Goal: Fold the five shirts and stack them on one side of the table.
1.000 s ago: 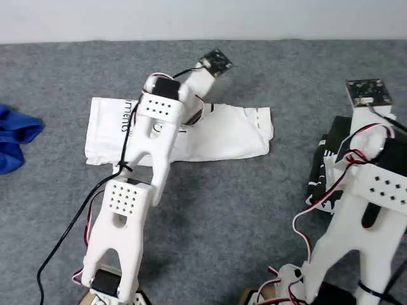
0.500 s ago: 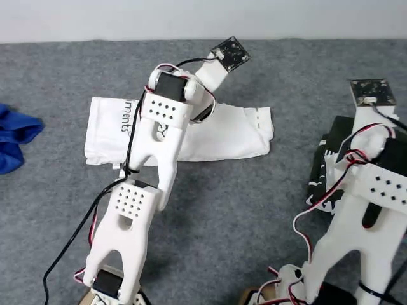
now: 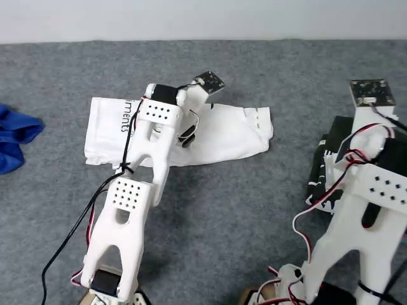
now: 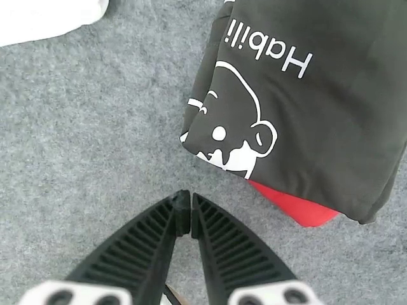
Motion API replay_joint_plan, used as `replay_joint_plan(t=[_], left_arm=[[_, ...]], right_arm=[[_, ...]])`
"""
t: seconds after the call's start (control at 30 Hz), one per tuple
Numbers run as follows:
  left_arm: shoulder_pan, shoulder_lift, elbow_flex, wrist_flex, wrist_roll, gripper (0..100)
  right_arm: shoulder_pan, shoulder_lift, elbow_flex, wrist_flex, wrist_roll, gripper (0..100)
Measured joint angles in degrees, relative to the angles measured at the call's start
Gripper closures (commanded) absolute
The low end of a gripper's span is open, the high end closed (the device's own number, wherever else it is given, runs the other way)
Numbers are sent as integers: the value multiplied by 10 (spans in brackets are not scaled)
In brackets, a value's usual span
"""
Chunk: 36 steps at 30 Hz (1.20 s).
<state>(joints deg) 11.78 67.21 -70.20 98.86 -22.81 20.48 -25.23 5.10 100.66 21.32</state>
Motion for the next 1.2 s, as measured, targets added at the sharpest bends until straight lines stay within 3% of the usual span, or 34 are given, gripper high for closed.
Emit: replay_joint_plan(t=[0.13, 0.37, 0.53, 0.67, 0.8, 1.2], left_arm=[[-1, -4, -22, 1, 11, 900], [-11, -93, -43, 2, 95, 897], [-95, -120, -44, 3, 177, 845], [-192, -122, -29, 3, 184, 746], [-255, -122, 4, 3, 178, 740], [-301, -41, 25, 3, 164, 739]], right_arm=[[0, 0, 0, 0, 0, 990], [0, 0, 0, 0, 0, 990], [0, 0, 0, 0, 0, 990], [0, 0, 0, 0, 0, 990], [0, 0, 0, 0, 0, 990], [0, 0, 0, 0, 0, 990]])
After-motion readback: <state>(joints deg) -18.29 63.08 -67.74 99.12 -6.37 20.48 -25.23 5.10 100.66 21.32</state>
